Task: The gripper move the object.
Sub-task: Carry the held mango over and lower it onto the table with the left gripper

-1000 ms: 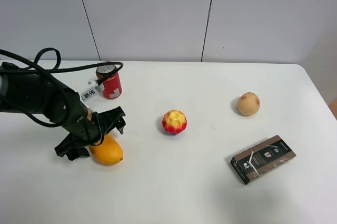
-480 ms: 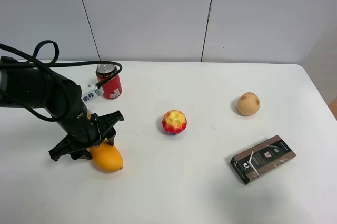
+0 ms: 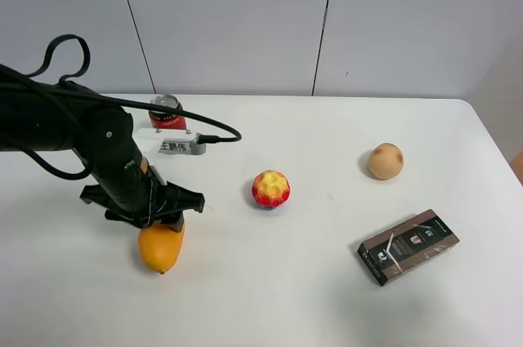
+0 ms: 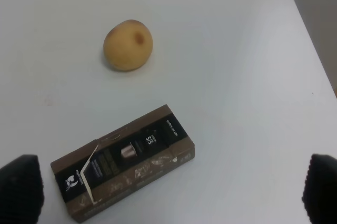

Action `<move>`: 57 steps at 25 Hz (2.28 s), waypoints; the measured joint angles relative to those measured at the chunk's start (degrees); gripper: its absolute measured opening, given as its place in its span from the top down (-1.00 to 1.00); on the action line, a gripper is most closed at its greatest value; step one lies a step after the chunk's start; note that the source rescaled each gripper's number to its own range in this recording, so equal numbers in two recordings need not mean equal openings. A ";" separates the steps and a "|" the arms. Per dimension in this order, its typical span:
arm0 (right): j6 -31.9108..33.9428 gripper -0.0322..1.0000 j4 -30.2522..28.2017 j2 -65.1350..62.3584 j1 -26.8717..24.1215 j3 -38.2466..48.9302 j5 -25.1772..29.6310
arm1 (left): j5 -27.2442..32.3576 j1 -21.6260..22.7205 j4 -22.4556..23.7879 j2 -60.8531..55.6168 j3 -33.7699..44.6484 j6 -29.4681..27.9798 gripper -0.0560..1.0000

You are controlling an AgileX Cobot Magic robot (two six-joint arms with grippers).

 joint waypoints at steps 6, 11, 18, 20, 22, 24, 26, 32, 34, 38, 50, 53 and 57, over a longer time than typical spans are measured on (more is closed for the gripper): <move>0.00 -1.00 0.00 0.00 0.00 0.00 0.00 | 0.04 -3.42 0.06 -2.14 -7.12 20.33 0.88; 0.00 -1.00 0.00 0.00 0.00 0.00 0.00 | -5.34 -4.85 0.06 -2.14 -15.07 31.52 0.88; 0.00 -1.00 0.00 0.00 0.00 0.00 0.00 | -13.05 -5.08 0.06 2.84 -26.29 37.11 0.88; 0.00 -1.00 0.00 0.00 0.00 0.00 0.00 | -10.52 -5.84 0.20 6.16 -29.96 39.28 0.88; 0.00 -1.00 0.00 0.00 0.00 0.00 0.00 | -5.76 -7.21 0.24 8.83 -33.61 42.97 0.88; 0.00 -1.00 0.00 0.00 0.00 0.00 0.00 | -0.85 -8.88 0.04 11.88 -37.21 46.71 0.88; 0.00 -1.00 0.00 0.00 0.00 0.00 0.00 | 3.94 -10.71 -1.13 14.61 -40.96 49.92 0.88; 0.00 -1.00 0.00 0.00 0.00 0.00 0.00 | 11.02 -14.61 -7.75 23.15 -51.01 55.71 0.88; 0.00 -1.00 0.00 0.00 0.00 0.00 0.00 | 11.57 -15.26 -9.31 25.43 -54.22 55.86 0.88; 0.00 -1.00 0.00 0.00 0.00 0.00 0.00 | 11.95 -16.00 -11.85 28.89 -59.47 55.90 0.88; 0.00 -1.00 0.00 0.00 0.00 0.00 0.00 | 11.89 -16.34 -19.22 40.97 -68.64 55.90 0.88; 0.00 -1.00 0.00 0.00 0.00 0.00 0.00 | 11.84 -16.34 -19.22 42.35 -68.69 55.90 0.88; 0.00 -1.00 0.00 0.00 0.00 0.00 0.00 | 11.30 -16.34 -19.29 42.88 -68.69 55.90 0.88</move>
